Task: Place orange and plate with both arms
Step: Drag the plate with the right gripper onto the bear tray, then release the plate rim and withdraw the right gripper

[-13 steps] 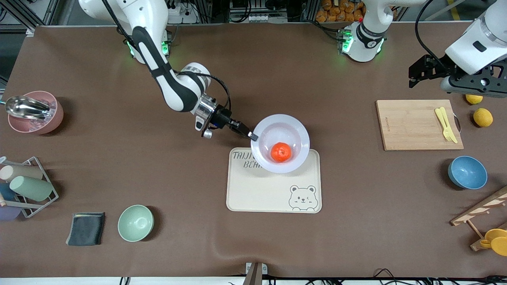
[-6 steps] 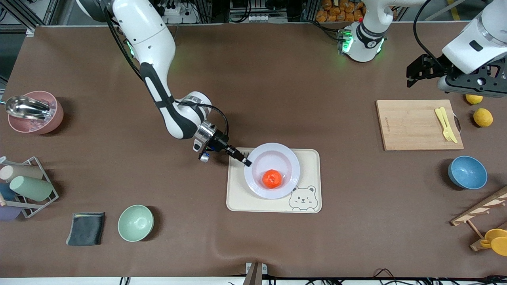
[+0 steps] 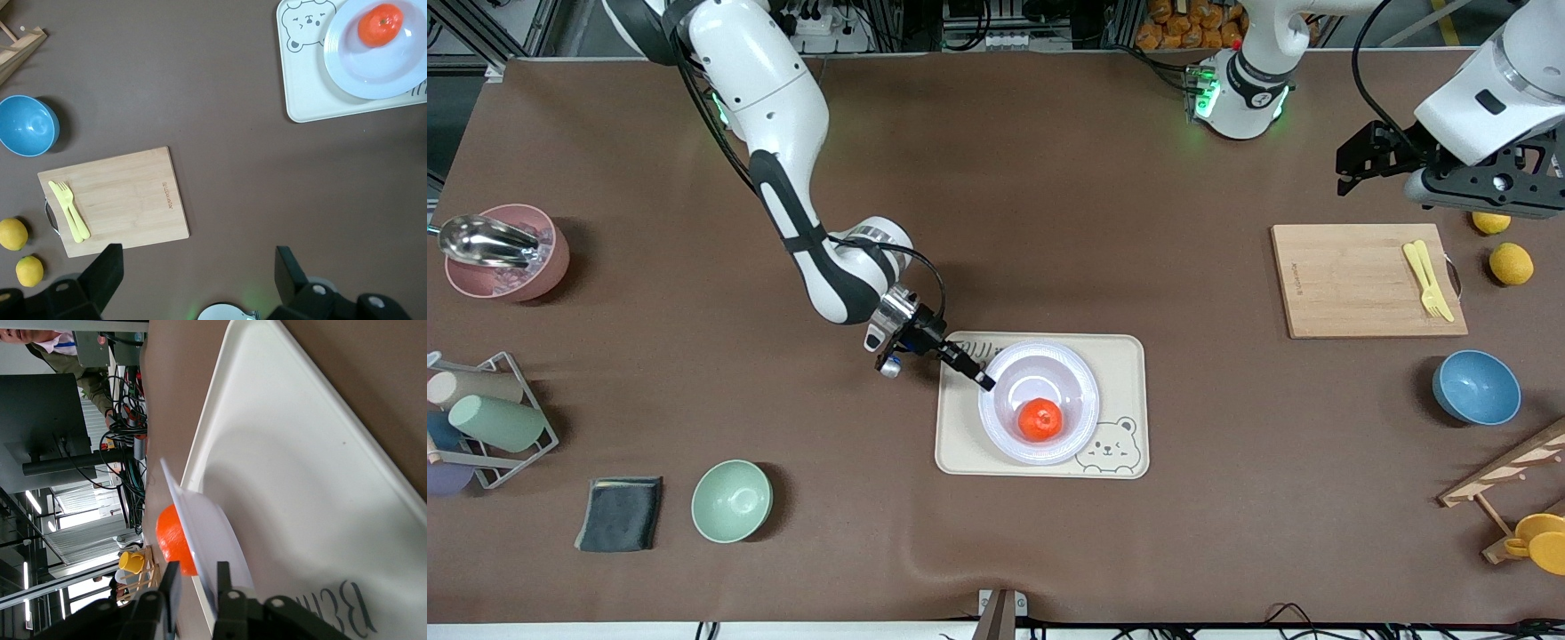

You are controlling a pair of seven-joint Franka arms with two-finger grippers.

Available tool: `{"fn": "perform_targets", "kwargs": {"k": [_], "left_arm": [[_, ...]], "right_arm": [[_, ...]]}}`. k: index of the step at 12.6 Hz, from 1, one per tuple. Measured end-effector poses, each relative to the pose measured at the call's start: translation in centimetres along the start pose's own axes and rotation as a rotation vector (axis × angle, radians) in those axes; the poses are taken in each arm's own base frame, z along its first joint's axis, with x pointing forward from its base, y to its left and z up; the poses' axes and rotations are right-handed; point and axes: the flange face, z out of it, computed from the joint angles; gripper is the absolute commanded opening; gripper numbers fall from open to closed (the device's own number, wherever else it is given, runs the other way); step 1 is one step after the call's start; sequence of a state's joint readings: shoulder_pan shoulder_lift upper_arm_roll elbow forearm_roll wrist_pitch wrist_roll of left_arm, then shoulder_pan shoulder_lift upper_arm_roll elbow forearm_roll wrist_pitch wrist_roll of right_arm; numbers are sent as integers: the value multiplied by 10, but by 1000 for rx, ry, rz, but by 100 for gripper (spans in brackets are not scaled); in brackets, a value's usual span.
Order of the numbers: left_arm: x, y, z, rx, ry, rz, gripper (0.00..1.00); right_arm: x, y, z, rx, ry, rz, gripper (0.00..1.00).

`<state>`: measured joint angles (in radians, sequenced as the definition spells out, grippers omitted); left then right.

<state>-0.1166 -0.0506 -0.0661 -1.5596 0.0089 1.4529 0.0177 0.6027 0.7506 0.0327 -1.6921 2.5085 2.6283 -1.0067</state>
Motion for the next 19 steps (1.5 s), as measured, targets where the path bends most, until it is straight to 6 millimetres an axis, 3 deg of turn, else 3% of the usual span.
{"fn": "perform_targets", "kwargs": {"k": [2,4,7,10,16,19], "left_arm": [[0,0,0,0,0,1,100],[0,1,0,0,0,2,100],[0,2,0,0,0,3,100],[0,2,0,0,1,3,100],[0,8,-4,2,11,-42,100],[0,7,-5,1,14,-47,100]], "right_arm": [[1,4,-1,-15,7,1,69],[5,5,-3,-41,19,-14,89],[20,2,-7,-94,-11,-23,90],[41,-18,-8,-177,-78,17,90],[102,-67,-24,-331,-101,14,90],[145,-91,-52,-366,-187,16,90]]}}
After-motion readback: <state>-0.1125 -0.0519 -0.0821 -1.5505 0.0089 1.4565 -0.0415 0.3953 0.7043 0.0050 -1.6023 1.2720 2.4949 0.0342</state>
